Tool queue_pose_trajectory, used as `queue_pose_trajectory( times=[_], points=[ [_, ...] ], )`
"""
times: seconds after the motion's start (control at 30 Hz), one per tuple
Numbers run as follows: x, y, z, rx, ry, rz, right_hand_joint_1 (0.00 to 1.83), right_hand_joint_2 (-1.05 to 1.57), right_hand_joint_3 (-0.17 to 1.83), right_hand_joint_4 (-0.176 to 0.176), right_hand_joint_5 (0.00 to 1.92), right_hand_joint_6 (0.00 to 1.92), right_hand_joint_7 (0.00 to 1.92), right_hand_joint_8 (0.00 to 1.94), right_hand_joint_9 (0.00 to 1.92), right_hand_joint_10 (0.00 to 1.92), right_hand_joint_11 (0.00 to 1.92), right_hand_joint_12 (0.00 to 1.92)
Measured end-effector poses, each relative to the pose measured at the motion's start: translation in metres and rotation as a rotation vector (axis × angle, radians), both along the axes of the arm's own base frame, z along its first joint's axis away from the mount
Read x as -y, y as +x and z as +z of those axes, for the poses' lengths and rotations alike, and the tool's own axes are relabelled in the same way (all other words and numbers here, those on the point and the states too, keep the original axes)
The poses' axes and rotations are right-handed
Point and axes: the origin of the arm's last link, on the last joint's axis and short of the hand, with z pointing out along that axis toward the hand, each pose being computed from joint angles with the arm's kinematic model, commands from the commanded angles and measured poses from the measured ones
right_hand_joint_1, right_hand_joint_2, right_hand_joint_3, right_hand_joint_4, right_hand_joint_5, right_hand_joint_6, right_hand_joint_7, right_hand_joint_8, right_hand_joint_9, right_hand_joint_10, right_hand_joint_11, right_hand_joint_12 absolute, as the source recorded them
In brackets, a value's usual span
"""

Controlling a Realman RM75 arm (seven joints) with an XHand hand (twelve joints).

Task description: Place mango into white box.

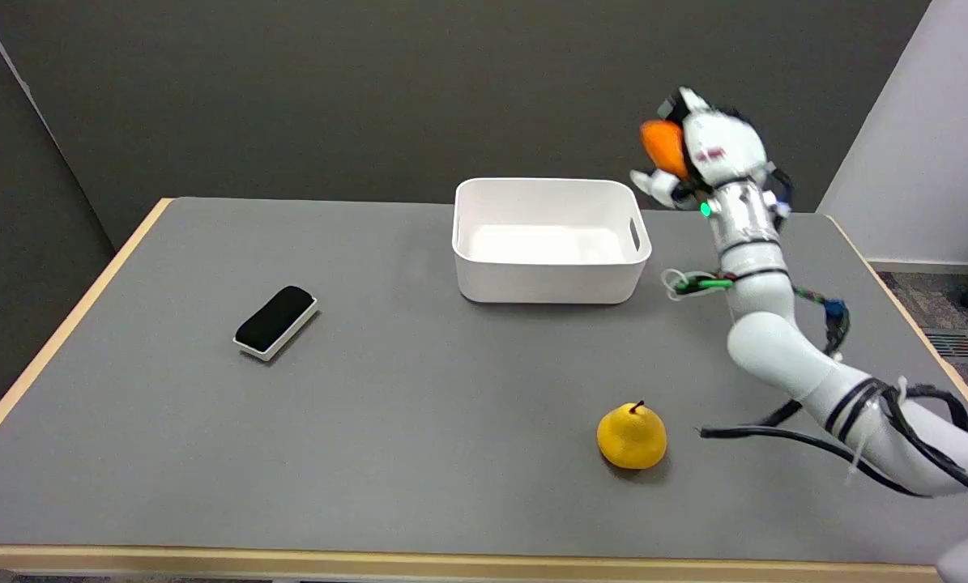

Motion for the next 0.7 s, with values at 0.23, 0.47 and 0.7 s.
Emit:
queue_pose_trajectory(
  times=[0.23, 0.47, 0.7],
  points=[
    [0.018, 0.039, -0.052, -0.047, 0.186, 0.118, 1.33, 1.30, 0.00, -0.176, 0.38, 1.59, 0.72, 1.46, 0.73, 1.62, 0.94, 1.92],
    [0.040, 0.030, -0.083, -0.010, 0.289, 0.091, 1.33, 1.28, 0.02, -0.176, 0.39, 1.59, 0.73, 1.45, 0.73, 1.61, 0.94, 1.92],
    [0.061, -0.012, -0.091, 0.114, 0.321, -0.020, 1.33, 1.28, 0.02, -0.176, 0.39, 1.59, 0.73, 1.45, 0.73, 1.60, 0.95, 1.92]
  ],
)
